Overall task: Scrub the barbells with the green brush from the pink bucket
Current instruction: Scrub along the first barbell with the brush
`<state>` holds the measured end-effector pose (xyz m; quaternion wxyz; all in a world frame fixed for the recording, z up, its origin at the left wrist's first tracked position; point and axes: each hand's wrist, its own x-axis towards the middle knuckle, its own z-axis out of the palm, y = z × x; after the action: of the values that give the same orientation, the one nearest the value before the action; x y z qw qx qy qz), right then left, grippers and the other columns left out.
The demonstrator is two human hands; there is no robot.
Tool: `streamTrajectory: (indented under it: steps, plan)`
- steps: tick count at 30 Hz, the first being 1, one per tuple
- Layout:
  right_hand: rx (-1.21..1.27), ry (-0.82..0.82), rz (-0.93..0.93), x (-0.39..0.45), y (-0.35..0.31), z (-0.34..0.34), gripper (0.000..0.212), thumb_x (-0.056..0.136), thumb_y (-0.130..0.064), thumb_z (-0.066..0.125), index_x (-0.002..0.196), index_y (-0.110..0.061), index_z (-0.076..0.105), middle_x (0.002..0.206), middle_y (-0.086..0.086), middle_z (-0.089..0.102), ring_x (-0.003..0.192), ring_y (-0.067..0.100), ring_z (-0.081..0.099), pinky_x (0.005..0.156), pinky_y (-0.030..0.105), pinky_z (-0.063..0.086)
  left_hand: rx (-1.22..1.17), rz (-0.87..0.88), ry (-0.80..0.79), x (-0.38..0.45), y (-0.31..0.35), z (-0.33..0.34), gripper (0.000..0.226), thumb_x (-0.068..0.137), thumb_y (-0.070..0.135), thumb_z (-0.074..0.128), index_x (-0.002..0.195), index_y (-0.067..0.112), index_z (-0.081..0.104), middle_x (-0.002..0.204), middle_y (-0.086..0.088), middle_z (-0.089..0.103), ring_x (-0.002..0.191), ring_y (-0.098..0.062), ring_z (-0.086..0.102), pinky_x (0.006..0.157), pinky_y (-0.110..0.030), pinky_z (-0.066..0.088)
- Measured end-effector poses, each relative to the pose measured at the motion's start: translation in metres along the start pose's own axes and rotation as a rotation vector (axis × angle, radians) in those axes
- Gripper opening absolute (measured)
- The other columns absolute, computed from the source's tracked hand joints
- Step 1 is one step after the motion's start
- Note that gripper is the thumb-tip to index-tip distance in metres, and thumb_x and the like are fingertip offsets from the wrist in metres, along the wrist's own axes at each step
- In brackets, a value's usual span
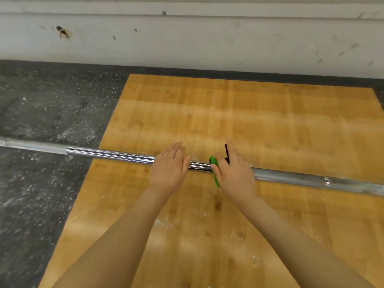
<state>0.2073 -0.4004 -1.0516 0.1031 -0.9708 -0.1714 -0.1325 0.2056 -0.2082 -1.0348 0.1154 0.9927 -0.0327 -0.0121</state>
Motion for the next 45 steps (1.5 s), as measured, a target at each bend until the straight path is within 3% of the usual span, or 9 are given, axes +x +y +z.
streamTrajectory:
  steps: [3,6,9,17,24,32,35,41,45]
  plan:
    - [0.007,0.031,-0.006,-0.002,-0.007,0.003,0.043,0.094,-0.034,0.039,0.099,-0.005,0.071,0.119,0.023,0.064,0.108,0.037,0.063,0.074,0.041,0.055,0.022,-0.003,0.04,-0.008,0.002,0.002,0.054,0.097,0.039,0.026,0.115,0.005,0.064,0.127,-0.012,0.062,0.12,-0.026,0.057,0.096,-0.04,0.046]
    - [0.013,0.047,-0.054,-0.001,-0.011,0.002,0.042,0.093,-0.033,0.04,0.093,-0.006,0.072,0.097,0.012,0.07,0.084,0.031,0.067,0.065,0.033,0.053,0.013,-0.002,0.059,-0.013,0.0,0.006,0.053,0.097,0.038,0.027,0.114,0.004,0.064,0.127,-0.013,0.061,0.12,-0.027,0.057,0.097,-0.04,0.045]
    - [-0.015,0.04,-0.126,-0.007,-0.006,-0.002,0.043,0.094,-0.036,0.04,0.097,-0.006,0.071,0.088,0.007,0.069,0.076,0.026,0.065,0.061,0.031,0.051,0.012,0.011,0.058,-0.019,-0.001,0.008,0.059,0.098,0.041,0.021,0.12,0.004,0.061,0.134,-0.013,0.057,0.128,-0.027,0.05,0.102,-0.04,0.04]
    - [-0.026,0.087,-0.156,-0.038,0.025,-0.01,0.045,0.096,-0.037,0.04,0.103,-0.004,0.07,0.094,0.009,0.068,0.083,0.027,0.064,0.07,0.036,0.053,-0.005,0.019,0.073,-0.035,-0.001,0.009,0.064,0.097,0.044,0.015,0.129,0.006,0.056,0.144,-0.009,0.048,0.136,-0.024,0.04,0.107,-0.039,0.034]
    - [-0.032,0.112,-0.196,-0.034,-0.002,0.003,0.037,0.098,-0.037,0.044,0.121,-0.014,0.063,0.11,0.011,0.066,0.099,0.031,0.062,0.068,0.038,0.052,-0.012,0.06,0.137,-0.04,-0.004,0.014,0.053,0.098,0.037,0.026,0.12,0.004,0.063,0.136,-0.012,0.056,0.129,-0.027,0.05,0.099,-0.041,0.044]
    - [-0.051,0.09,-0.218,-0.046,0.032,-0.01,0.042,0.1,-0.033,0.039,0.117,-0.003,0.065,0.107,0.015,0.067,0.096,0.033,0.063,0.076,0.044,0.056,-0.03,0.058,0.098,-0.035,-0.007,0.013,0.064,0.097,0.044,0.016,0.129,0.006,0.057,0.145,-0.009,0.046,0.139,-0.022,0.037,0.108,-0.039,0.034]
    - [-0.008,0.066,-0.204,-0.043,0.033,-0.016,0.042,0.097,-0.031,0.042,0.115,-0.001,0.066,0.105,0.015,0.068,0.094,0.033,0.064,0.077,0.044,0.056,-0.031,0.068,0.095,-0.033,-0.007,0.013,0.06,0.098,0.042,0.018,0.125,0.007,0.06,0.142,-0.011,0.049,0.136,-0.024,0.04,0.105,-0.04,0.037]
    - [0.178,0.14,0.042,-0.048,0.026,-0.03,0.04,0.095,-0.03,0.055,0.114,0.004,0.065,0.108,0.015,0.066,0.102,0.028,0.056,0.087,0.039,0.051,-0.053,0.106,0.089,-0.033,-0.007,0.009,0.056,0.098,0.043,0.018,0.124,0.015,0.059,0.142,-0.006,0.05,0.132,-0.024,0.044,0.102,-0.04,0.038]
    - [0.25,0.189,0.174,-0.061,0.034,-0.042,0.043,0.096,-0.029,0.045,0.119,0.004,0.062,0.114,0.015,0.063,0.108,0.023,0.048,0.097,0.02,0.031,-0.018,0.218,0.121,-0.038,-0.001,0.009,0.044,0.098,0.036,0.029,0.118,0.016,0.062,0.133,-0.005,0.057,0.124,-0.023,0.052,0.103,-0.037,0.035]
